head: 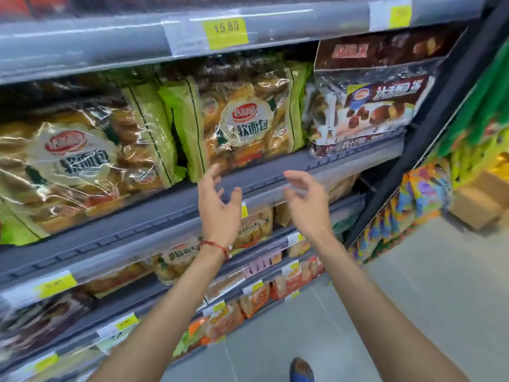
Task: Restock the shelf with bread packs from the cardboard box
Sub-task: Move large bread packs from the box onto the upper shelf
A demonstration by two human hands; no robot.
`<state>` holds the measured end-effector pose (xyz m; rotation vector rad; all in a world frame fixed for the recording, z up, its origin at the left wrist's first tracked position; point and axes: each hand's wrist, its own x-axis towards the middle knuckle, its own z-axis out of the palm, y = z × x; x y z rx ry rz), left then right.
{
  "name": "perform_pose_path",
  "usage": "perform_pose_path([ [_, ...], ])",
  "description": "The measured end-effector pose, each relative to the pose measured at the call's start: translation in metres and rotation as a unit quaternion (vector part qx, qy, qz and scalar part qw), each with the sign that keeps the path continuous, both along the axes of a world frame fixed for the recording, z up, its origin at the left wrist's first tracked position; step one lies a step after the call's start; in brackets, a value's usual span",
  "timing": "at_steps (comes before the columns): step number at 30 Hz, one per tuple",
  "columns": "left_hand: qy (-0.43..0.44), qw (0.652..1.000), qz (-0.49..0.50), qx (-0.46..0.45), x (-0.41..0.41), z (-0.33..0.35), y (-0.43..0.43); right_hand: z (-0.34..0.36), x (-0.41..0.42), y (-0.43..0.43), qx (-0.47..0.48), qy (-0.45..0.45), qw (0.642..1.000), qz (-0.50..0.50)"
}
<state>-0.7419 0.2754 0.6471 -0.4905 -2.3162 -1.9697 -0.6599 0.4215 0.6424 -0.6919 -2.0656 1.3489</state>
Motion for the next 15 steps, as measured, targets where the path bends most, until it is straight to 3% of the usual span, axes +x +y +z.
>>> perform_pose_path([
  [5,-0.039,0.988,-0.149,-0.028,0.03,-0.034,-0.047,-0.042,0.046,-0.078,-0.05,0.017,0.994,-0.094],
  [10,-0.125,0.941,-0.291,-0.122,0.092,-0.077,-0.095,-0.077,0.113,-0.161,-0.124,0.026,0.977,-0.17],
  [15,-0.161,0.898,-0.366,-0.183,0.15,-0.116,-0.139,-0.11,0.204,-0.23,-0.154,-0.017,0.95,-0.271],
])
